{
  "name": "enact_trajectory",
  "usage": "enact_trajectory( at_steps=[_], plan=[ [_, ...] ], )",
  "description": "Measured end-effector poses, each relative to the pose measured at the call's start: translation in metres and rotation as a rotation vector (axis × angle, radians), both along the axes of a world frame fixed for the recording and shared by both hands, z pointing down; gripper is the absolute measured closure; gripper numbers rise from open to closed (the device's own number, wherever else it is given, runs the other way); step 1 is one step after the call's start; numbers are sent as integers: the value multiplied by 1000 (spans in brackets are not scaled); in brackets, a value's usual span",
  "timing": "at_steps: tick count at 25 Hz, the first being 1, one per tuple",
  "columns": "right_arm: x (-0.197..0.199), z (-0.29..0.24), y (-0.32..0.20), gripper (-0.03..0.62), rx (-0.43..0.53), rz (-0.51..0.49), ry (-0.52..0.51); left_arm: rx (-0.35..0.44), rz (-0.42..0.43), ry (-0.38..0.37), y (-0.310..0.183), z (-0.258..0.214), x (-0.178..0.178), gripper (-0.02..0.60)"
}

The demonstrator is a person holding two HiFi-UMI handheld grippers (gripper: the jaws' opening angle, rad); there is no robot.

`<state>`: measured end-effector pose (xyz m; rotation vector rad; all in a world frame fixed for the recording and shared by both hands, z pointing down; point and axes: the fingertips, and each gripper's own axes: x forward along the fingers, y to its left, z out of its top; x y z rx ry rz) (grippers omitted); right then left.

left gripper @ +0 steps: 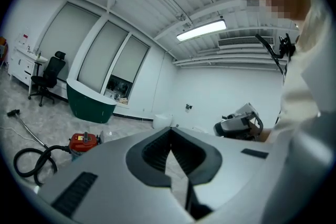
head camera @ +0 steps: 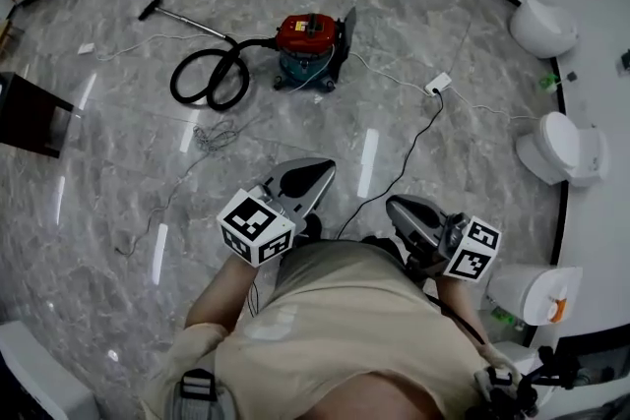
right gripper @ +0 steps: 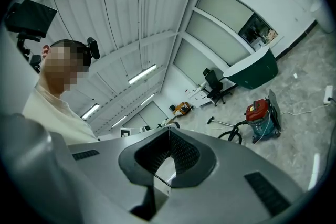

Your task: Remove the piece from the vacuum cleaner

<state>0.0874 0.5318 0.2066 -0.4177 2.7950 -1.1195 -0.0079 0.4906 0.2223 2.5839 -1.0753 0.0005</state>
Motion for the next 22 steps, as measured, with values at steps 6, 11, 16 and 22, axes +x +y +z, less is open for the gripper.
enact_trajectory(
  at_steps=[6, 11, 16, 22],
  plan=[
    [-29, 2, -15, 592, -20, -76, 29, 30, -30, -34, -8, -2, -15, 588],
    [-41, 5, -33, 592, -50, -135, -5, 40, -87, -93, -13, -1, -26, 588],
    [-36, 5, -45, 592, -33, -188, -32, 31, -116, -126, -20, -1, -16, 588],
    [28, 3, -90, 592, -50, -92, -114, 16, -61, -138, -59, -7, 43, 586]
  ],
)
